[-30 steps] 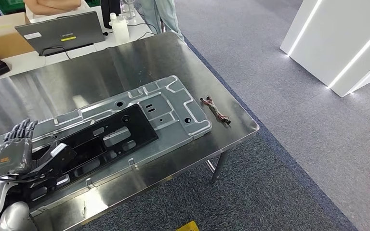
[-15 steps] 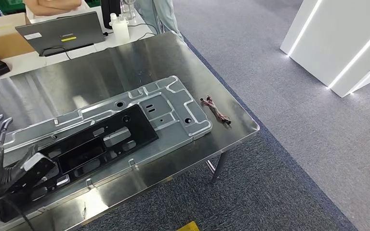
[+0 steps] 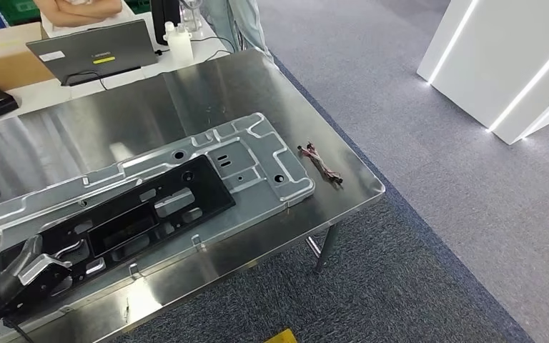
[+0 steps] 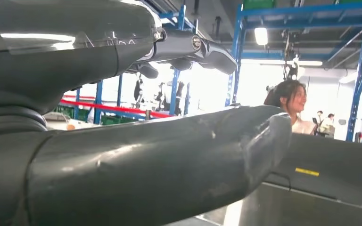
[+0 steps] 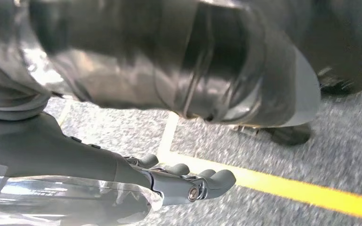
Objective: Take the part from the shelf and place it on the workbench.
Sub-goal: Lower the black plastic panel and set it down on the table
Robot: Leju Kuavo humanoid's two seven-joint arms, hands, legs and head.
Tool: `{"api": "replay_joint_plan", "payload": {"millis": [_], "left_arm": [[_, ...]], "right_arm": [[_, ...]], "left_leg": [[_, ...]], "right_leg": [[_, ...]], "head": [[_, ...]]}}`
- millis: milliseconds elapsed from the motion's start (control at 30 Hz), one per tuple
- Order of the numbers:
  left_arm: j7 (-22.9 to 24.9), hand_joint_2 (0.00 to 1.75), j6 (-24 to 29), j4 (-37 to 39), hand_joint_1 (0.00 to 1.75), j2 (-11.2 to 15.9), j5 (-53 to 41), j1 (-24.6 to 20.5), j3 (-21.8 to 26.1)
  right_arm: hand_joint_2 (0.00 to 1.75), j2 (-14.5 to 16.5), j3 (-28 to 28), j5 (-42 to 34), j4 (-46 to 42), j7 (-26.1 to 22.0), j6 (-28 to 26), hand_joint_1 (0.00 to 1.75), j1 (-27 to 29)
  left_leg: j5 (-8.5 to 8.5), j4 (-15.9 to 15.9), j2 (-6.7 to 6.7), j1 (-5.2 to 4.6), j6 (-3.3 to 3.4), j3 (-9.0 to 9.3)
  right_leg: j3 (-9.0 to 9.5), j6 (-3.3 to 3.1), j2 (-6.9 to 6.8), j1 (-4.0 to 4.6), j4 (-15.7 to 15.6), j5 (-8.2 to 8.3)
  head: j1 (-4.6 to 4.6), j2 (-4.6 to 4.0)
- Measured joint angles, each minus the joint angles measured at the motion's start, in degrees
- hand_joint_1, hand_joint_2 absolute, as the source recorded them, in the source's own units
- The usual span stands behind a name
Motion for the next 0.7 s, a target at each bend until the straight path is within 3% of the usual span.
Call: {"api": "replay_joint_plan", "payload": {"millis": [100, 133, 200, 267, 300, 333, 367, 433, 500, 600, 633, 700], "left_arm": [[0.0, 0.0, 0.0, -0.9, 0.0, 0.3, 0.0, 0.8, 0.6], [0.0, 0.0, 0.1, -1.2, 0.0, 0.5, 0.0, 1.2, 0.9], [0.0, 0.0, 0.1, -1.6, 0.0, 0.8, 0.0, 1.7, 1.3], [0.0, 0.0, 0.1, -1.9, 0.0, 0.9, 0.0, 2.2, 1.5], [-0.1, 0.0, 0.1, -2.0, 0.0, 0.9, 0.0, 2.4, 1.6], [-0.1, 0.0, 0.1, -2.0, 0.0, 0.9, 0.0, 2.6, 1.7], [-0.1, 0.0, 0.1, -2.1, 0.0, 0.9, 0.0, 2.8, 1.9], [-0.1, 0.0, 0.2, -2.4, 0.0, 0.9, 0.2, 2.8, 2.3], [-0.4, 0.0, 0.5, -2.9, 0.0, 1.5, 0.7, 3.4, 2.9], [-1.0, 0.0, 1.4, -3.8, 0.0, 3.1, 2.1, 5.6, 4.8], [-1.3, 0.0, 1.7, -4.1, 0.0, 3.5, 2.6, 6.3, 5.6], [-1.8, 0.0, 2.2, -4.7, 0.0, 4.0, 3.5, 7.8, 7.2]], "right_arm": [[0.0, 0.1, 0.0, 0.0, 0.0, 0.1, -0.2, 0.0, 0.0], [0.0, 0.1, 0.1, 0.0, 0.0, 0.1, -0.3, 0.0, 0.0], [0.0, 0.2, 0.1, 0.0, 0.1, 0.2, -0.4, 0.0, 0.0], [0.0, 0.1, 0.1, -0.1, 0.1, 0.2, -0.5, 0.0, 0.2], [0.0, 0.1, 0.1, -0.2, 0.1, 0.2, -0.6, 0.0, 0.2], [0.0, 0.1, 0.1, -0.3, 0.1, 0.1, -0.6, 0.0, 0.3], [0.0, 0.1, 0.1, -0.4, 0.1, 0.1, -0.6, 0.0, 0.3], [0.0, 0.1, 0.1, -0.5, 0.1, 0.0, -0.7, 0.0, 0.3], [0.0, 0.1, 0.1, -0.5, 0.1, 0.0, -0.9, 0.0, 0.3], [0.0, 0.4, 0.1, -0.2, 0.1, 0.2, -1.5, 0.0, 0.4], [0.0, 0.4, 0.2, 0.0, 0.1, 0.2, -1.7, 0.0, 0.4], [0.0, 0.5, 0.3, 0.3, 0.1, 0.4, -1.9, 0.0, 0.4]], "left_leg": [[0.58, 0.0, -0.11, -0.06, -1.35, -0.35], [-0.12, 0.5, -0.12, -0.01, -1.73, -0.74], [-4.49, 4.8, -0.09, 0.2, -2.22, -2.38], [-9.69, 12.1, -0.07, 0.38, -2.63, -4.34], [-10.82, 14.8, -0.07, 0.45, -2.78, -4.61], [-10.81, 15.9, -0.06, 0.5, -2.87, -4.09], [-9.77, 14.7, -0.05, 0.54, -2.91, -2.44], [-7.49, 7.3, -0.03, 0.55, -2.74, 3.16], [-7.07, 0.9, -0.08, 0.28, -2.15, 7.35], [-6.75, -0.6, -0.06, 0.11, -1.08, 7.51], [-6.34, -0.8, 0.08, 0.22, -0.69, 7.24], [-5.17, -1.0, 0.35, 0.44, 0.28, 6.23]], "right_leg": [[-0.63, -1.21, -0.06, 0.06, -0.6, 0.64], [-0.99, -1.7, -0.16, -0.03, -0.7, 1.08], [-1.96, -2.56, -0.42, -0.16, -0.9, 2.12], [-3.19, -2.89, -0.55, -0.01, -0.8, 3.02], [-3.82, -2.89, -0.58, 0.05, -0.7, 3.42], [-4.47, -2.83, -0.6, 0.08, -0.6, 3.8], [-5.12, -2.72, -0.61, 0.08, -0.3, 4.13], [-6.21, -2.35, -0.6, 0.06, 0.3, 4.59], [-6.76, -1.77, -0.56, 0.15, 0.7, 5.08], [-6.97, -0.68, -0.36, 0.25, 0.6, 6.09], [-7.25, -0.4, -0.3, 0.22, 0.9, 5.67], [-8.53, -0.03, -0.27, 0.13, 4.2, 1.68]], "head": [[-0.01, 0.0], [-0.02, 0.0], [-0.02, 0.0], [-0.02, 0.0], [-0.02, 0.0], [-0.02, 0.01], [-0.01, 0.01], [-0.01, 0.01], [-0.01, 0.01], [0.0, 0.0], [0.01, 0.0], [0.01, 0.01]]}}
